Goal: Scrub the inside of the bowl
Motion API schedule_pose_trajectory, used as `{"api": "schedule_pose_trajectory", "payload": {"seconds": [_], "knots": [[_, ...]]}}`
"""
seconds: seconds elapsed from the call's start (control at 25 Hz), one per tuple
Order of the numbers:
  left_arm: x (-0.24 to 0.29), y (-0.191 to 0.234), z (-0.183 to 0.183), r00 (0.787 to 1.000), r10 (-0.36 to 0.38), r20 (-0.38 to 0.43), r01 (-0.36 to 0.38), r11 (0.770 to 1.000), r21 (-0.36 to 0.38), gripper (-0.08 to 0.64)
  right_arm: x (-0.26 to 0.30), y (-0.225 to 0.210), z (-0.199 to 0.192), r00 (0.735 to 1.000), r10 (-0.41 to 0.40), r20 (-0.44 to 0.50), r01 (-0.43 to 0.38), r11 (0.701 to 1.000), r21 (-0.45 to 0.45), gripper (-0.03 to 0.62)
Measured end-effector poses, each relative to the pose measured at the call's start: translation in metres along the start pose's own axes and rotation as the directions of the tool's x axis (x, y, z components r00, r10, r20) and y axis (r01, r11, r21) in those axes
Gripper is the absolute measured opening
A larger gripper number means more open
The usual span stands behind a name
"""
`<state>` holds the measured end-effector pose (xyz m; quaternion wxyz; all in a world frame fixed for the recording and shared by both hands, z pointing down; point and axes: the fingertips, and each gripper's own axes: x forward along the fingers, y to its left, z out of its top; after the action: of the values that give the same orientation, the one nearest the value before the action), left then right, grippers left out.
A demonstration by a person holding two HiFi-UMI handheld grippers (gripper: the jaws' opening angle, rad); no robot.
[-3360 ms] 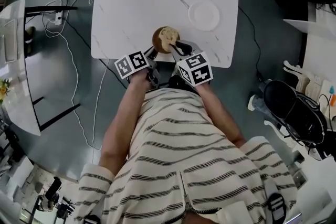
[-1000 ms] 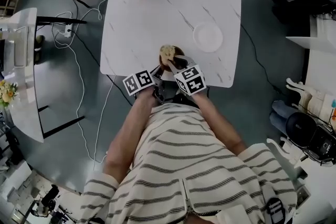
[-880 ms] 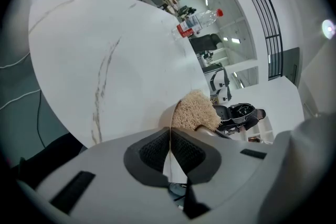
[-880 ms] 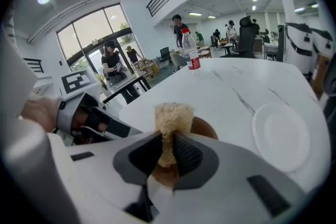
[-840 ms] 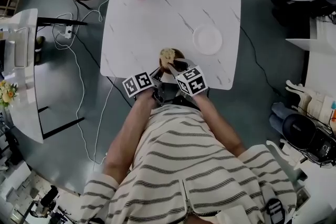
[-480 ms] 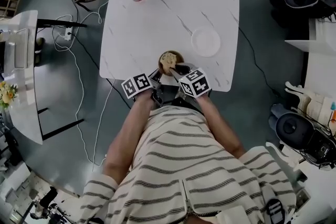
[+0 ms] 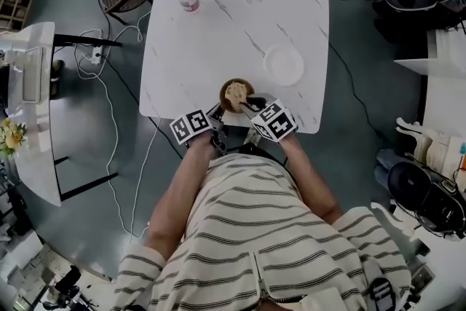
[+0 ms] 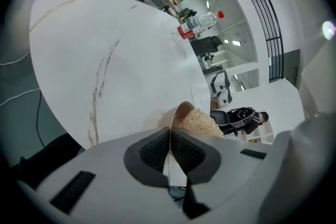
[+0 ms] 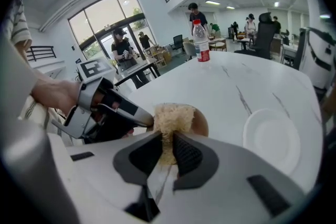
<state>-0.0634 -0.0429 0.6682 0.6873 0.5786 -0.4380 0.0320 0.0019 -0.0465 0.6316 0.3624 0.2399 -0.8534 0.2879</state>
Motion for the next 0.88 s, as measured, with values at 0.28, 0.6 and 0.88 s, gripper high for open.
{"api": "schedule_pose_trajectory", "payload": {"seconds": [0.28, 0.6, 0.88], "knots": [[-0.002, -0.001, -0.002, 1.000, 0.001, 0.003, -0.001, 1.000, -0.003, 0.011, -0.004, 0.003, -0.001, 0.997, -0.037, -0.060, 0.030, 0.992, -0.122, 0.066], [-0.002, 0.000, -0.003, 1.000, -0.004, 0.003, 0.004, 1.000, 0.002, 0.012, -0.003, -0.010, 0.003, 0.991, -0.123, -0.055, 0.112, 0.980, -0.166, 0.066], [-0.001, -0.002, -0.002, 1.000, -0.003, -0.003, 0.003, 1.000, 0.011, 0.011, 0.000, -0.025, 0.013, 0.983, -0.186, 0.001, 0.185, 0.978, -0.094, 0.066]]}}
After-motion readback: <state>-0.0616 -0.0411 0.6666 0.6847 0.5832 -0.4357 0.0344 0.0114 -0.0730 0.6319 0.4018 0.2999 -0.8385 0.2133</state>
